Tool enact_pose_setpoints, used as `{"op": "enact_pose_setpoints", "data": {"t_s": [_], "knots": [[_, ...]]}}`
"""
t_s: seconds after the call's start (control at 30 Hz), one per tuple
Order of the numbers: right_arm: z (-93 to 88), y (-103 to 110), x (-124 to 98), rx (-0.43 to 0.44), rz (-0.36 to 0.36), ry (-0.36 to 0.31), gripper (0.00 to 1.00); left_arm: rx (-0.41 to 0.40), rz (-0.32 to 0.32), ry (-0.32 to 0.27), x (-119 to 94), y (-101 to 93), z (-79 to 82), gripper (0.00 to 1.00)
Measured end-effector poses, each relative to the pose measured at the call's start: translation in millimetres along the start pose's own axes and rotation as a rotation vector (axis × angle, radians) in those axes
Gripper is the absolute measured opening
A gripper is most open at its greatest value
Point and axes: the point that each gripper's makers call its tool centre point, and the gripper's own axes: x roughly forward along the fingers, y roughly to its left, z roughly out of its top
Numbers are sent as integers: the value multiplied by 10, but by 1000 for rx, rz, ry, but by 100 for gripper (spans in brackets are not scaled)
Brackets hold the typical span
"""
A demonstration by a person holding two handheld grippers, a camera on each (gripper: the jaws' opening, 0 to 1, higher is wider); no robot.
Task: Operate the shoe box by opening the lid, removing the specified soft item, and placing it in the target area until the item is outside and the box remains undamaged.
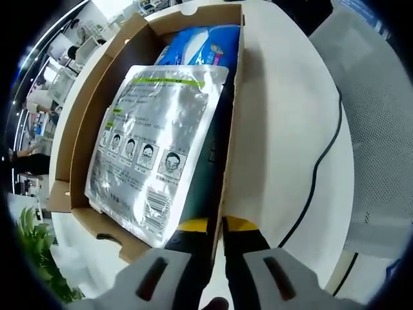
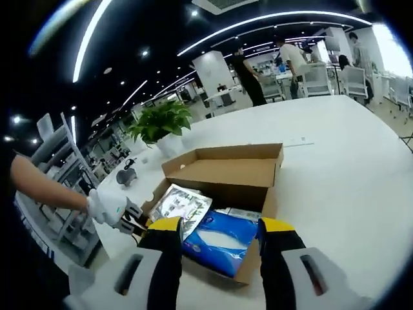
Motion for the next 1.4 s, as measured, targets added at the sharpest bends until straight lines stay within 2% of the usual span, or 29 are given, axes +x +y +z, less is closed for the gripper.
{"op": "enact_pose_setpoints", "data": {"t_s": [0.07, 0.2, 0.23, 0.27, 0.3, 0.37, 0.53, 0.63, 0.77, 0.9, 1.03, 1.17, 1.27, 1.33, 1.4], "knots": [[41, 45, -23, -18, 18, -21, 46, -1, -1, 1, 1, 2, -2, 5], [88, 66, -91, -48, 5, -47, 52, 0, 0, 1, 1, 2, -4, 5], [134, 11, -109, -86, -30, -74, 55, -1, -1, 1, 1, 2, -5, 5], [191, -79, -150, -147, -99, -109, 57, -1, -2, 2, 0, 2, -5, 5], [184, -38, -180, -152, -84, -110, 57, 0, -2, 1, -1, 2, -5, 5], [187, -8, -219, -113, -73, -119, 53, 4, 3, -4, -1, 7, -4, 6], [160, 35, -253, -69, -65, -97, 66, 3, 3, -3, 2, 10, -6, 6], [105, 42, -232, -10, -59, -72, 76, 6, -4, 2, 4, 9, -6, 5], [129, 81, -239, -26, -69, -95, 88, 6, 8, -4, 3, 7, -6, 6], [170, 180, -303, -14, -50, -128, 91, 9, 16, -7, 4, 8, -4, 6], [224, 249, -385, -17, -50, -147, 88, 6, 5, 0, 6, 9, -3, 6], [211, 226, -422, -42, -86, -122, 82, -6, -9, 10, 9, 4, -7, 5], [219, 283, -432, -12, -69, -94, 66, 3, -1, 5, 5, -3, -8, 5], [326, 329, -454, -36, -61, -127, 54, 8, 0, 6, 4, -3, -7, 5], [394, 343, -450, 10, -52, -130, 48, 13, -7, 4, 6, 2, -8, 5]]}}
